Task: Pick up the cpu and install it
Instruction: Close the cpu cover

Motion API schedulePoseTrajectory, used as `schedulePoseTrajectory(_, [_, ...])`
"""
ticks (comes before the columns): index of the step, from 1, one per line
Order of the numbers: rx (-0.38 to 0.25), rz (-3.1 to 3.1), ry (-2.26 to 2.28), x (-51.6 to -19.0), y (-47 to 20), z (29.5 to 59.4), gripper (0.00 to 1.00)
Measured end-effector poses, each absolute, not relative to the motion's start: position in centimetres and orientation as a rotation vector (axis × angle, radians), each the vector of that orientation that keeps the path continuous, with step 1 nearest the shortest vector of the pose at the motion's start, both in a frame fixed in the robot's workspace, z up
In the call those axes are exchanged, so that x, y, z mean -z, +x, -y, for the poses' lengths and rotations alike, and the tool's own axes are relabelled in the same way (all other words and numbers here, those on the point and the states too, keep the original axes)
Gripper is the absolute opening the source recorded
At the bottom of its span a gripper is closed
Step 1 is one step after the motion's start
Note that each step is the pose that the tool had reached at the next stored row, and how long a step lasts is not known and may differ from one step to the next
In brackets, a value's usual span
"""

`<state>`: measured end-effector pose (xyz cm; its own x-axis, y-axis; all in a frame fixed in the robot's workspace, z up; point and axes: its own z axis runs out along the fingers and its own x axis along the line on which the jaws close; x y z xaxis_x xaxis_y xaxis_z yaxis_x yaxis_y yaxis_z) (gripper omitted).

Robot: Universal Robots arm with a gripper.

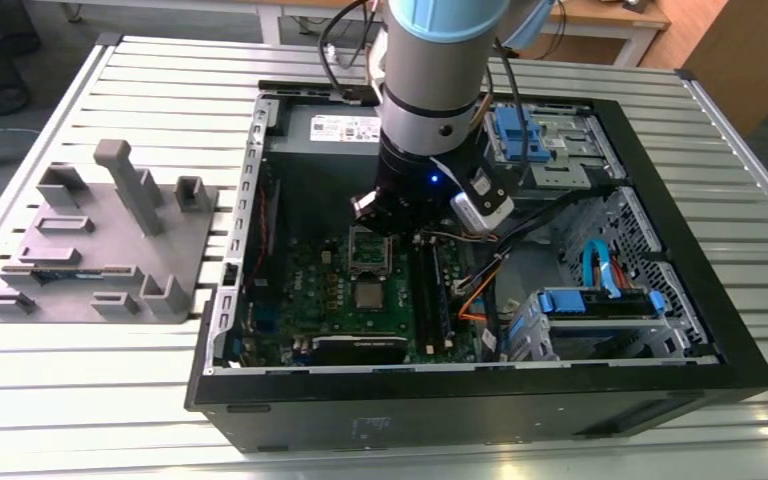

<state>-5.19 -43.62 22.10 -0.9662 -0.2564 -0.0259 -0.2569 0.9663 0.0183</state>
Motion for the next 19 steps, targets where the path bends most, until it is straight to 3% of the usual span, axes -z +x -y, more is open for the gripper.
schedulePoseTrajectory(19, [-0.03,-3.068,-0.402,-21.85,-5.16,43.4,0.11])
